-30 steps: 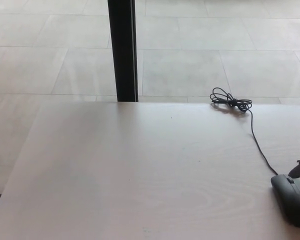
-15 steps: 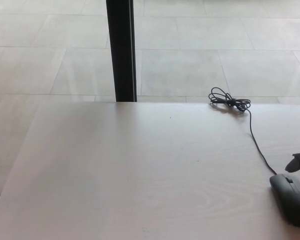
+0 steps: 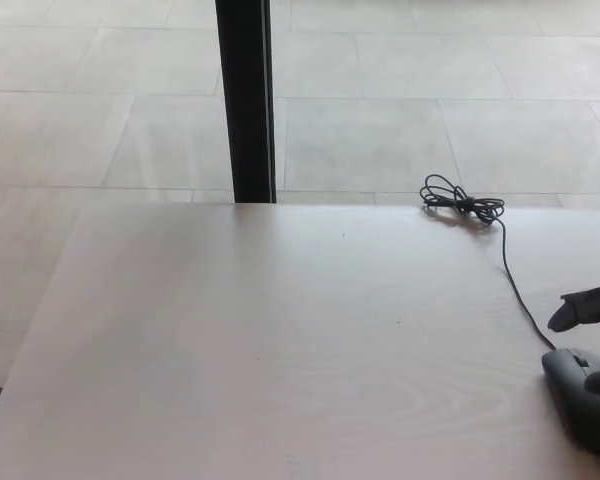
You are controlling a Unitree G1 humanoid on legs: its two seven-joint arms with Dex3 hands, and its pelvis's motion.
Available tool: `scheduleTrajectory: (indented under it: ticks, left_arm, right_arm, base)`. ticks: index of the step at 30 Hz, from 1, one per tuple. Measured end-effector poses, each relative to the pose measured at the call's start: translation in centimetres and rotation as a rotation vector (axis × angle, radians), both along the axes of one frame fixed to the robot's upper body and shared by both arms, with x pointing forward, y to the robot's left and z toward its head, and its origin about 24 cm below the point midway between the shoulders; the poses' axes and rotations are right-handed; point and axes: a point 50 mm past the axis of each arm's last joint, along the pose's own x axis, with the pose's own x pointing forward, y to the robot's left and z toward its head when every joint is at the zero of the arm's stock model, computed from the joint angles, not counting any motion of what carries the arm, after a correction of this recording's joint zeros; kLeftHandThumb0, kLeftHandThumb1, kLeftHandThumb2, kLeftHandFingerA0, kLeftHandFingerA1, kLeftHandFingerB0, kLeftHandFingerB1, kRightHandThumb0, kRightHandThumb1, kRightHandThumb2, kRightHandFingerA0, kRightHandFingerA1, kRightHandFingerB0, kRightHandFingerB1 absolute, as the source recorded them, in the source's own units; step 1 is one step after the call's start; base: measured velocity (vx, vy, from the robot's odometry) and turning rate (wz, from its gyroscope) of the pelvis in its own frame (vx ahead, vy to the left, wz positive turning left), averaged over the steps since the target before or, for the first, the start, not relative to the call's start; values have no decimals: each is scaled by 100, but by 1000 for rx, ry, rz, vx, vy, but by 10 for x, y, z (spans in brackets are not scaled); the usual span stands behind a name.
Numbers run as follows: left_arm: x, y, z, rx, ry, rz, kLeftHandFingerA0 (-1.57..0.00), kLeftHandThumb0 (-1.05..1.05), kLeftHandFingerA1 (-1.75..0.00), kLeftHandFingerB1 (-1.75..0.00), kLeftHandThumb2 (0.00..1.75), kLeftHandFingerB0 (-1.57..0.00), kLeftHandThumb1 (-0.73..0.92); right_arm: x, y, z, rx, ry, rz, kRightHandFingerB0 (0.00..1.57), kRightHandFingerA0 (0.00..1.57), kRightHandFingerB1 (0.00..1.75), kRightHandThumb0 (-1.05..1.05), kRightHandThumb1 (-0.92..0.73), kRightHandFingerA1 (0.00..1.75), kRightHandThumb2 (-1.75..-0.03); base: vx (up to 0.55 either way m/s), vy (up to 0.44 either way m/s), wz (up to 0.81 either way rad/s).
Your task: The robot uses its right fingers to click on the left button of the black mouse placed on the table.
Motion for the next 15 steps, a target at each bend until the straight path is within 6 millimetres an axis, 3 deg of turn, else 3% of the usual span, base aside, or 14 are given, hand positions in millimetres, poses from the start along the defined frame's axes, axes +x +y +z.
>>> scheduleTrajectory:
  ticks: [2, 4, 8, 14, 15]
  left_arm:
    - [0, 0, 0, -1, -1, -1, -70, -23, -52, -47, 61, -66, 70]
    - [1, 0, 0, -2, -3, 1, -64, -19, -56, -48, 62, -59, 74]
    - [0, -1, -1, -6, 0, 0, -65, -8, -53, -48, 63, -64, 79]
    - [0, -2, -1, -2, 1, -4, -68, -24, -54, -47, 62, -62, 72]
    - [0, -2, -2, -4, 3, -4, -66, -16, -56, -48, 62, -62, 75]
  right_arm:
    - [0, 1, -1, -3, 6, 3, 65, 80, 45, -12, -55, 162, -64]
    - [0, 2, -1, -6, 11, 5, 65, 79, 46, -13, -56, 162, -63]
    - [0, 2, -3, -14, 25, 5, 67, 78, 46, -14, -55, 162, -66]
    - [0, -3, -7, -30, 43, -11, 66, 79, 47, -12, -54, 162, -65]
    - [0, -4, -7, -30, 44, -11, 67, 79, 46, -12, -54, 164, -65]
  base:
    - [0, 0, 0]
    - [0, 0, 0]
    - [0, 0, 0]
    - [0, 0, 0]
    - [0, 0, 0]
